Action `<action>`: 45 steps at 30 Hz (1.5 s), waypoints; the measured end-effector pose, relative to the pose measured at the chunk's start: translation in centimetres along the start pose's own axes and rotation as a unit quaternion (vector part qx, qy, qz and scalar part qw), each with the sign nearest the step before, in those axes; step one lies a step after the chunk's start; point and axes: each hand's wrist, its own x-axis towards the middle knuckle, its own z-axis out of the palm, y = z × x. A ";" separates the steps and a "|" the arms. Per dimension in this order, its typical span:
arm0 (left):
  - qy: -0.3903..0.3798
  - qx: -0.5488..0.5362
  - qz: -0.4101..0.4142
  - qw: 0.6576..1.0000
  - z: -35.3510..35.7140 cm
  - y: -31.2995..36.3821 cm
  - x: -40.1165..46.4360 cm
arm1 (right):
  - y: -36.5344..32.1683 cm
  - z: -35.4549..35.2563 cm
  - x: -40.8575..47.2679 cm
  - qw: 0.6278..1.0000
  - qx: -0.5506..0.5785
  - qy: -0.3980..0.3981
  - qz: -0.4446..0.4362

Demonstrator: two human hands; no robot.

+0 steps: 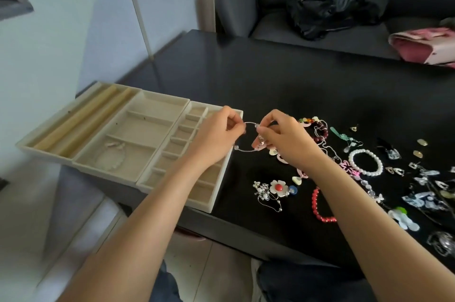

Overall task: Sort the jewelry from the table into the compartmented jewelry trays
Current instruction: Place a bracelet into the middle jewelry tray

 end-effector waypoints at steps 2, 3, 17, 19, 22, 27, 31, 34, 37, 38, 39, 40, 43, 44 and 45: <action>0.012 -0.064 -0.023 0.998 -0.8 -0.3 -0.3 | -1.0 0.4 -0.3 0.998 0.070 -0.001 0.008; 0.017 -0.096 -0.034 0.995 -1.3 -0.3 -0.5 | -1.5 0.7 -0.2 0.994 0.110 -0.002 0.018; 0.114 -0.342 -0.147 0.921 -11.6 -4.2 -4.9 | -8.5 9.5 1.2 0.965 0.256 -0.053 0.001; 0.127 -0.343 -0.153 0.918 -13.1 -5.2 -5.6 | -9.2 11.1 1.6 0.967 0.247 -0.054 -0.012; 0.136 -0.296 -0.164 0.931 -14.7 -6.6 -6.5 | -9.5 13.1 2.5 0.978 0.203 -0.045 -0.034; 0.120 -0.152 -0.165 0.967 -16.0 -8.6 -7.1 | -9.4 15.4 3.4 0.994 0.056 -0.045 -0.081; 0.099 -0.075 -0.156 0.980 -16.2 -9.7 -7.2 | -9.1 16.3 3.5 0.989 -0.068 -0.037 -0.123; 0.083 -0.025 -0.157 0.984 -16.0 -10.0 -7.3 | -9.0 16.7 3.5 0.980 -0.130 -0.034 -0.145; 0.076 0.046 -0.153 0.984 -16.0 -10.1 -7.5 | -9.0 16.9 3.2 0.972 -0.161 -0.030 -0.166; 0.073 0.081 -0.148 0.983 -16.0 -10.1 -7.5 | -9.1 16.9 3.1 0.970 -0.169 -0.029 -0.172; 0.068 0.123 -0.144 0.980 -16.1 -10.0 -7.5 | -9.1 16.9 3.1 0.968 -0.177 -0.029 -0.177; 0.063 0.158 -0.142 0.975 -16.2 -10.0 -7.5 | -9.0 16.9 3.0 0.966 -0.184 -0.028 -0.182; 0.053 0.177 -0.148 0.972 -16.4 -9.8 -7.7 | -8.9 17.0 2.9 0.959 -0.207 -0.031 -0.192; 0.049 0.176 -0.151 0.971 -16.5 -9.7 -7.7 | -8.9 17.0 2.8 0.959 -0.206 -0.038 -0.192; 0.043 0.175 -0.154 0.971 -16.6 -9.6 -7.8 | -9.0 17.0 2.7 0.960 -0.200 -0.045 -0.191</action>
